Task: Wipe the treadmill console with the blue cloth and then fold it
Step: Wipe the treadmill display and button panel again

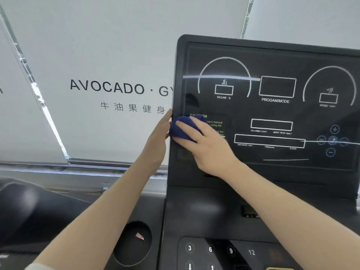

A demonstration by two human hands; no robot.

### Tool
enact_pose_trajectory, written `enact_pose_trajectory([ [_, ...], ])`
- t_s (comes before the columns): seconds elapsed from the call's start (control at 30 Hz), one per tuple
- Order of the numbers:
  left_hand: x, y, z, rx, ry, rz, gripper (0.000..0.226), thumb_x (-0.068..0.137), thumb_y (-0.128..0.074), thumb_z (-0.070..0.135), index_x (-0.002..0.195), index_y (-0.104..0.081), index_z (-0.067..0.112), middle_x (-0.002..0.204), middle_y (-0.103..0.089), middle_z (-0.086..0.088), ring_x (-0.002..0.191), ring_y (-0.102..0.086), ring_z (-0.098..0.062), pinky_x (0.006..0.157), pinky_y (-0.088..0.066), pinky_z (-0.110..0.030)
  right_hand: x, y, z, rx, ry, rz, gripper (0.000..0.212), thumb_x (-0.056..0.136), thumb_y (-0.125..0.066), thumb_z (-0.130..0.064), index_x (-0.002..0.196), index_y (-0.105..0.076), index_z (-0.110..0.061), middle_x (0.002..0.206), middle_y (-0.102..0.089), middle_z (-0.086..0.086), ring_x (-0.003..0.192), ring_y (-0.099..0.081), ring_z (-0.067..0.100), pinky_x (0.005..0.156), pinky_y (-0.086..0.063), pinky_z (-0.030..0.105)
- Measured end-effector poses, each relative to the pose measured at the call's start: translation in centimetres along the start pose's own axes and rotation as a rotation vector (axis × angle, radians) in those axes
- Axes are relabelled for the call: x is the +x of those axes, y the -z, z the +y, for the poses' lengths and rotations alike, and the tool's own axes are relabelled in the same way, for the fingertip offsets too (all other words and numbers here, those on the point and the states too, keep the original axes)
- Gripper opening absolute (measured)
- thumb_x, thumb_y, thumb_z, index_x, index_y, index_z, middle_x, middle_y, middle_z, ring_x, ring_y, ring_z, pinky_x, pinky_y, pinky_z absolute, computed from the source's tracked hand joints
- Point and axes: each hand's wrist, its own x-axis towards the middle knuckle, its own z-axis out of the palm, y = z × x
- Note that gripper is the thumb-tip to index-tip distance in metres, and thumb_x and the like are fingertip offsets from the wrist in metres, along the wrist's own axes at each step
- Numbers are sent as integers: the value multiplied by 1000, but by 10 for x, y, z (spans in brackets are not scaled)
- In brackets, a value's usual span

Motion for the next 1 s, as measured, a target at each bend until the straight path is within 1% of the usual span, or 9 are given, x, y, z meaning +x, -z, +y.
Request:
enact_pose_trajectory([
  [0.13, 9, 6, 3, 176, -24, -25, 46, 98, -35, 19, 143, -34, 25, 144, -41, 9, 128, -41, -9, 107, -34, -29, 35, 20, 41, -55, -225, 128, 47, 82, -42, -6, 124, -61, -12, 140, -47, 15, 126, -41, 46, 106, -35, 48],
  [0.23, 8, 13, 4, 378, -44, -48, 52, 95, -40, 13, 141, -34, 37, 141, -42, 17, 119, -48, -5, 102, -37, -27, 54, 25, 46, -15, -388, 218, 46, 80, -57, -1, 125, -60, -13, 141, -47, 15, 127, -41, 45, 103, -37, 51],
  [0.37, 13, 18, 15, 439, -53, -10, 52, 90, -54, 9, 136, -44, 30, 134, -50, 12, 100, -61, -6, 88, -47, -24, 42, 14, 29, -51, -204, 128, 57, 73, -65, 0, 128, -58, -13, 144, -42, 13, 131, -35, 44, 109, -28, 47],
  [0.47, 18, 17, 18, 429, -24, 19, 51, 86, -60, 8, 133, -50, 23, 128, -55, 6, 93, -64, -8, 82, -48, -21, 38, 15, 34, -10, -13, 59, 51, 76, -56, -1, 126, -60, -13, 143, -45, 13, 130, -36, 42, 108, -32, 50],
  [0.6, 21, 17, 19, 444, -12, 32, 57, 84, -61, 8, 134, -48, 32, 124, -58, 9, 92, -64, -6, 80, -44, -17, 68, 22, 63, -16, -108, 143, 46, 82, -41, -6, 122, -63, -13, 140, -47, 15, 125, -41, 46, 106, -32, 49],
  [0.7, 24, 20, 24, 575, -30, -42, 72, 86, -61, 14, 139, -27, 48, 118, -54, 12, 88, -62, 0, 67, -41, -7, 96, 26, 73, -8, -251, 223, 45, 85, -38, -11, 122, -63, -14, 139, -49, 15, 124, -43, 47, 104, -37, 51],
  [0.8, 29, 20, 33, 725, -53, -130, 83, 87, -59, 13, 141, -10, 52, 119, -50, 2, 90, -61, -10, 74, -43, -16, 103, 26, 63, 11, -354, 290, 47, 83, -36, -12, 121, -63, -13, 139, -49, 13, 125, -42, 45, 104, -36, 49],
  [0.9, 35, 18, 35, 781, -70, -151, 88, 85, -62, 11, 144, -5, 46, 126, -46, -4, 100, -56, -18, 86, -45, -27, 79, 18, 39, -20, -263, 286, 46, 80, -47, -5, 122, -62, -10, 139, -48, 15, 127, -39, 44, 109, -27, 46],
  [1.0, 41, 10, 33, 673, -130, -84, 86, 80, -67, 12, 146, -18, 36, 128, -43, 2, 108, -51, -15, 86, -44, -17, 55, 13, 32, 7, -169, 205, 55, 69, -63, 6, 122, -62, -9, 139, -48, 15, 127, -38, 45, 109, -25, 47],
])
